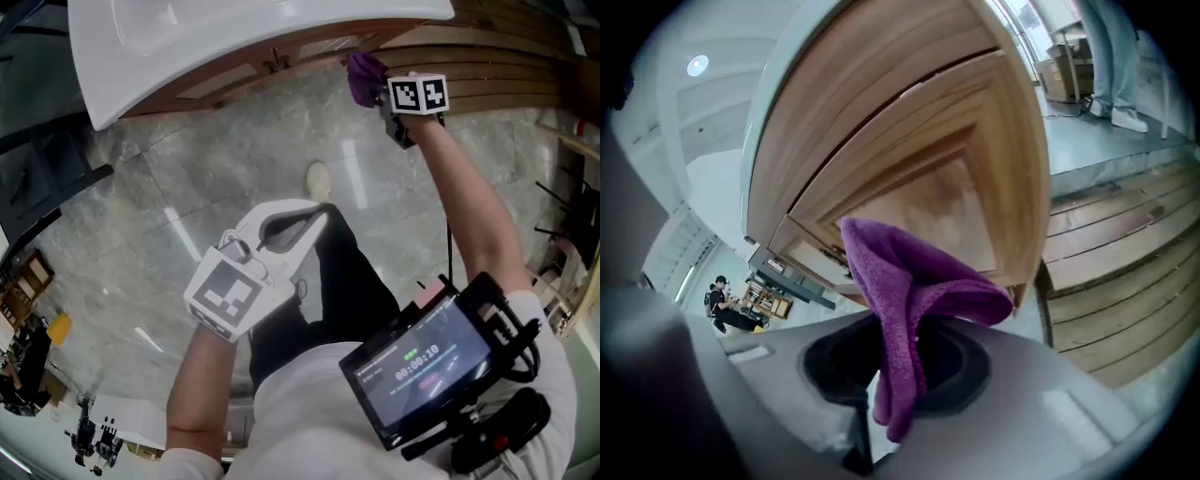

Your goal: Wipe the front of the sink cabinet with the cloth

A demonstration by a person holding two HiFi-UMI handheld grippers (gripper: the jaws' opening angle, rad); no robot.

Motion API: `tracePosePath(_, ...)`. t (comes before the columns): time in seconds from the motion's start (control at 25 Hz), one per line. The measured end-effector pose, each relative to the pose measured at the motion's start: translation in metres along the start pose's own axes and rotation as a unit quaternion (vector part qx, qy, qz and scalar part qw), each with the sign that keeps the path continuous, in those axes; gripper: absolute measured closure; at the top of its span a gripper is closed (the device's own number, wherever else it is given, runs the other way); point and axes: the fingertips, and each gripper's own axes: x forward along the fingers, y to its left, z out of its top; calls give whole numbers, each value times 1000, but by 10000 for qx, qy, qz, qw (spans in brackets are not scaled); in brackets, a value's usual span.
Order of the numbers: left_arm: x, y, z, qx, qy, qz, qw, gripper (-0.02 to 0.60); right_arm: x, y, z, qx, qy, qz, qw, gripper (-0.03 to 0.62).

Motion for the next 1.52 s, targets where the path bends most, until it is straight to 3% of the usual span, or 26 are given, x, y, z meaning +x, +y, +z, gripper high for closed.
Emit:
tracePosePath(0.44, -91, 12, -42, -230, -356, 506, 9978, 579, 121, 200, -49, -965, 766, 1054, 9868, 534)
tracePosePath(0.68, -157, 29, -68, -425, -551, 898, 9935, 578, 198, 306, -56, -1321, 983, 1471, 9753, 534)
tracePosePath(0.84, -192, 40, -90, -623, -682, 1116, 9894, 578, 239, 355, -59, -1464, 1085, 1627, 9697, 534)
tracePosePath(1.12, -226, 50, -110, -856, -848, 1371, 9832, 578, 284, 377, -52, -1839, 1276, 1499, 9630, 534)
tracePosePath(1.52, -219, 62, -112, -898, -890, 1292, 9835, 578, 282, 326, -33, -1762, 1213, 1069, 9710, 534)
